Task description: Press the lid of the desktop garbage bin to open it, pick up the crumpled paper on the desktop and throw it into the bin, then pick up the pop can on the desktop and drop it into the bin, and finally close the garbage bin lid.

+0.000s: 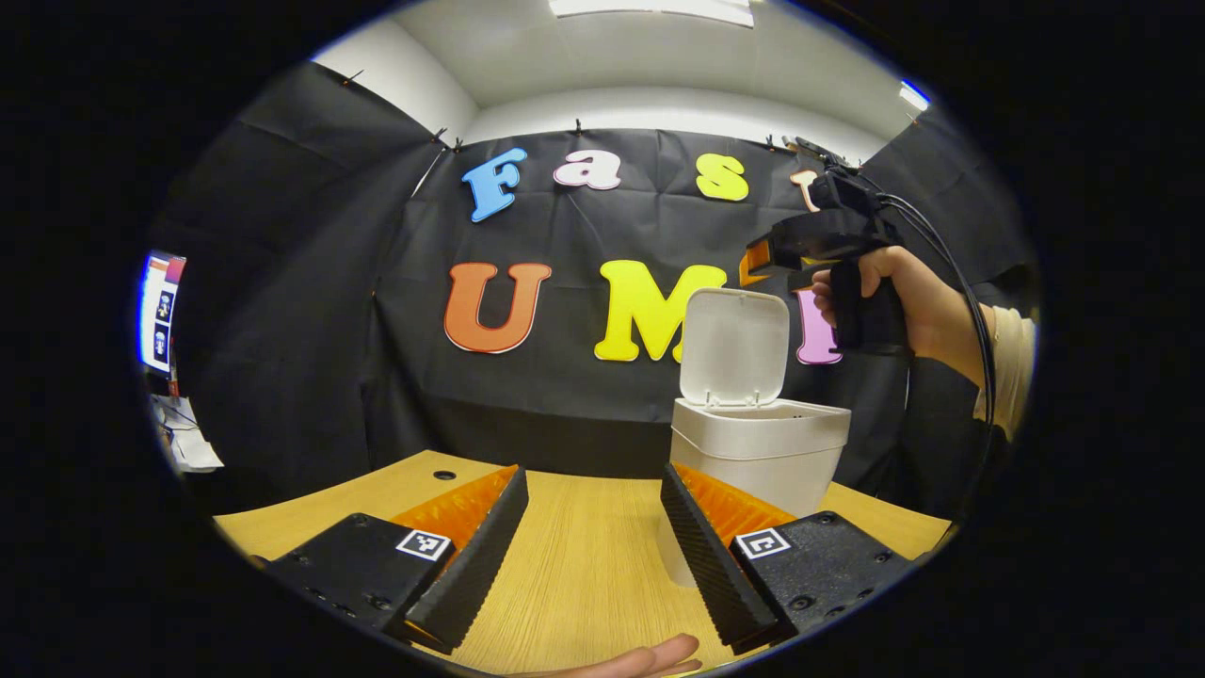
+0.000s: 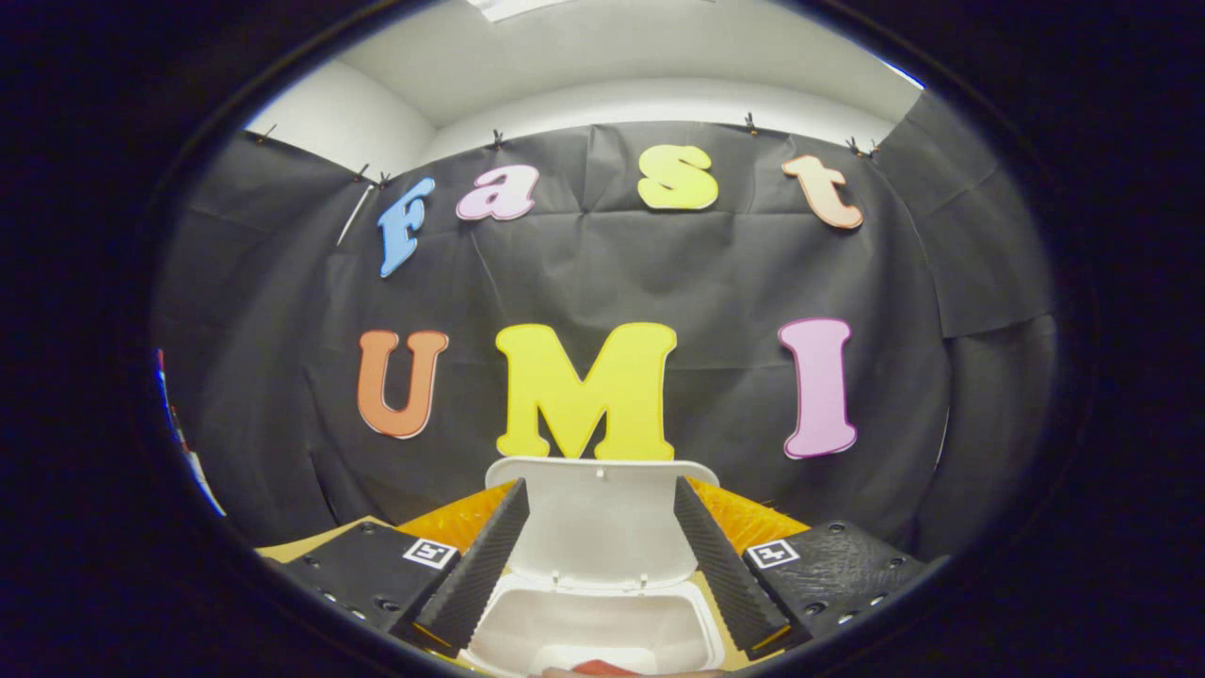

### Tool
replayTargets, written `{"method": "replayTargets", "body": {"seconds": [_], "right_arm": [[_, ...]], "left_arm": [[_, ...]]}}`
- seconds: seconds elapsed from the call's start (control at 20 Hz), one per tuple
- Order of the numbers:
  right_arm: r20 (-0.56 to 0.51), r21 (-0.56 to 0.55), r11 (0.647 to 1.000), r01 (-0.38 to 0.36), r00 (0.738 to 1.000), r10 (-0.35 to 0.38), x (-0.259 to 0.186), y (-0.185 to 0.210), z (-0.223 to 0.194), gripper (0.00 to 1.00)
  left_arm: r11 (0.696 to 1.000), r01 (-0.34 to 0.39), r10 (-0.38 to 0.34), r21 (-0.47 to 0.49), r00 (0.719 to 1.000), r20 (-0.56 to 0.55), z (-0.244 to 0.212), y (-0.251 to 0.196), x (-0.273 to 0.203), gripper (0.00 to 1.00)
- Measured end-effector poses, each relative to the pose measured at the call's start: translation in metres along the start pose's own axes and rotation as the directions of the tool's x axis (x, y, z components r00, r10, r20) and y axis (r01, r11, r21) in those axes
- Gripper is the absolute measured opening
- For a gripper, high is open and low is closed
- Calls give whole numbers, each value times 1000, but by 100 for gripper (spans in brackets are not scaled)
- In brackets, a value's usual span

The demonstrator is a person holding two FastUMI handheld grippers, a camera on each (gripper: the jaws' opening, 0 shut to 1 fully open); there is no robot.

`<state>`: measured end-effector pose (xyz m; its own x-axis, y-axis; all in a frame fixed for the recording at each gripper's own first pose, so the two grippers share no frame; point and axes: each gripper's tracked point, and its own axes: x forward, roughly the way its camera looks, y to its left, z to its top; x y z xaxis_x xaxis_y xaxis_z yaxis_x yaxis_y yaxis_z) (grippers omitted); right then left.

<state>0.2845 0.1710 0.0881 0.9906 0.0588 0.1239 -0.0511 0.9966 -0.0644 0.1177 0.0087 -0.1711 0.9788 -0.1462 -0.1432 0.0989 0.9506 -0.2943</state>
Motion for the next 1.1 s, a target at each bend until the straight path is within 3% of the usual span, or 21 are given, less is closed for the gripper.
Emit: {"method": "replayTargets", "body": {"seconds": [0.25, 0.6, 0.75, 0.85, 0.95, 1.1], "right_arm": [[19, 24, 1000, 8, 1000, -8, 42, 3, 20, 96], [-8, -45, 998, 43, 999, -44, 88, 3, -2, 95], [-51, 0, 1000, 27, 998, -27, 88, 3, -12, 99], [-79, 22, 1000, 5, 997, -4, 83, 5, -16, 93], [-86, 29, 999, -26, 996, 29, 78, 5, -15, 96], [-88, 43, 998, -50, 995, 54, 65, 1, -18, 96]], "left_arm": [[1000, -13, 13, 7, 999, -30, -10, 17, 6, 94], [1000, -10, 10, 11, 1000, -27, -6, 13, 15, 95], [1000, 9, -9, 13, 1000, -18, 5, -7, 16, 94], [999, 20, -19, 46, 999, -34, 7, -23, 16, 94], [997, 34, -31, 76, 999, -41, 13, -43, 15, 94], [994, 17, -14, 105, 999, -36, 26, -64, 11, 94]]}}
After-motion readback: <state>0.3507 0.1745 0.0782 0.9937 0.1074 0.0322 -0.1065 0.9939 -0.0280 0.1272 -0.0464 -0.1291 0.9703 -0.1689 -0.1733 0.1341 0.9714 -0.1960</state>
